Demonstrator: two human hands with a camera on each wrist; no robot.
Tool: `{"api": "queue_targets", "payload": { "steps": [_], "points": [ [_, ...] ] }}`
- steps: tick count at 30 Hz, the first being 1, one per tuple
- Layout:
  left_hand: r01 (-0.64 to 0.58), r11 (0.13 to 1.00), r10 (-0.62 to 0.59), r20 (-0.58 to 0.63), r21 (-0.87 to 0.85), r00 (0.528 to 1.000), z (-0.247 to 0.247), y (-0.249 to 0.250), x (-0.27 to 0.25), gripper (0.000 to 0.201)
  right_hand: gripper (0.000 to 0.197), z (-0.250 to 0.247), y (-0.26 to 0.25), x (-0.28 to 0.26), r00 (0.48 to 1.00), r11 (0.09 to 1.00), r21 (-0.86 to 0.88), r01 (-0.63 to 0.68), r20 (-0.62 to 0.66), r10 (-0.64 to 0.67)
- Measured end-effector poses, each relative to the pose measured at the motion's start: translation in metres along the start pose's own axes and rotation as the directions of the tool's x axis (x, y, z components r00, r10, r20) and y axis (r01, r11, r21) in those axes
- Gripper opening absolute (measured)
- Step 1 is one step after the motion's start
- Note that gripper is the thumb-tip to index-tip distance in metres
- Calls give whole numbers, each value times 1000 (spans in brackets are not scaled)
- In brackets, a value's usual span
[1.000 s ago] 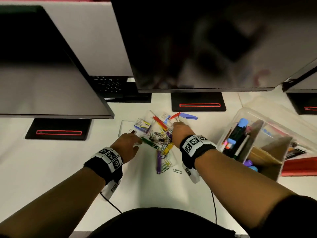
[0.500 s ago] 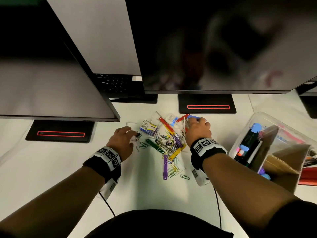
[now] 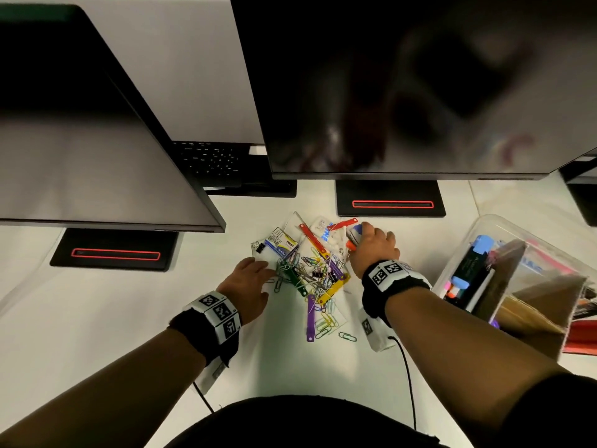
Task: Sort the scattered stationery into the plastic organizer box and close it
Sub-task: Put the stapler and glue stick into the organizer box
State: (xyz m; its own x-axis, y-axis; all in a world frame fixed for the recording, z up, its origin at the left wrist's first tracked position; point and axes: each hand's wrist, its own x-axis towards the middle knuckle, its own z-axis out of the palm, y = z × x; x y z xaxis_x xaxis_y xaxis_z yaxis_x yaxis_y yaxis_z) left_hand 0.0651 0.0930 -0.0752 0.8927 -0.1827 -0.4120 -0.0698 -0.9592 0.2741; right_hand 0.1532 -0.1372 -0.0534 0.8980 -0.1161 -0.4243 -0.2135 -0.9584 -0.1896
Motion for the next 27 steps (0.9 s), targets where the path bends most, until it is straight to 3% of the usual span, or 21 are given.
{"api": "queue_targets", "payload": {
  "steps": [5, 9, 12, 15, 18, 21, 27],
  "points": [
    [66, 998, -65, -74, 11, 995, -25, 20, 0, 34, 53, 4, 0, -13, 996, 997, -18, -72, 60, 73],
    [-16, 1000, 13, -122, -24, 992, -49, 43, 21, 28, 57, 7, 10, -27, 979, 995, -3, -97, 180, 96],
    [-75, 997, 75, -96, 3, 993, -60, 65, 40, 31, 52, 6, 20, -37, 973, 994, -23, -107, 202, 109],
    [-96, 990, 95, 13, 105, 995, -63, 86, 64, 39, 49, 6, 28, -47, 969, 991, -6, -136, 205, 134],
    [-127, 960, 111, 79, 249, 991, -57, 96, 84, 53, 53, 5, 29, -59, 983, 997, 17, -76, 171, 72],
    [-146, 948, 121, 103, 284, 987, -47, 97, 97, 62, 63, 0, 29, -70, 988, 998, 62, 20, 151, -29],
    [-225, 917, 214, 69, 329, 974, -40, 96, 112, 47, 62, -5, 34, -81, 973, 978, 152, 143, 159, -167]
  ]
}}
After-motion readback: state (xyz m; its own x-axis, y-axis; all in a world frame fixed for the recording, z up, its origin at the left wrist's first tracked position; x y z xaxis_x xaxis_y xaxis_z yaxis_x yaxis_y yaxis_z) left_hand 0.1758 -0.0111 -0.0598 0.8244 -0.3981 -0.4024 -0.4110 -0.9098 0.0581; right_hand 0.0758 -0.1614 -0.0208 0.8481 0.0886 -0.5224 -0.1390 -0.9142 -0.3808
